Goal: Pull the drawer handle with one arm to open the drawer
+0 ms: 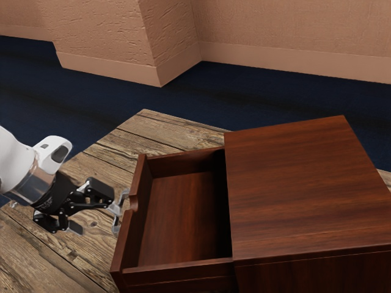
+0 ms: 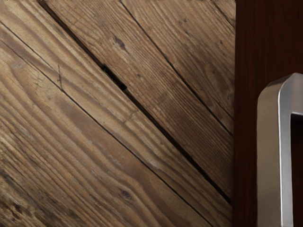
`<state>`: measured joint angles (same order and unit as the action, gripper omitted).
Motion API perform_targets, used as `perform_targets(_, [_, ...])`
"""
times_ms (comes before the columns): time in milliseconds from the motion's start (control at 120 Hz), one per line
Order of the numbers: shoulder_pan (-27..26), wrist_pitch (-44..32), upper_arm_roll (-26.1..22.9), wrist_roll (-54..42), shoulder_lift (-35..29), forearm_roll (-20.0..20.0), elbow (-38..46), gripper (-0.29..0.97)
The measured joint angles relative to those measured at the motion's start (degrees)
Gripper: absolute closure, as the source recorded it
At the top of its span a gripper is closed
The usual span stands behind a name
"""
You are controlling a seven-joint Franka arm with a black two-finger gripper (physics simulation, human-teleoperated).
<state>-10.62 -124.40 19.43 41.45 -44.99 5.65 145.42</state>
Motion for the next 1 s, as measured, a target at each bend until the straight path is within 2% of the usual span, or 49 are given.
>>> perform_targets(533, [0.43,1.06,-1.11,1.04,-0.87,2.07,-0.30,0.00])
perform_targets(1000, [0.26,1.10,-5.92,2.43,-2.68,1.79,-0.31,0.00])
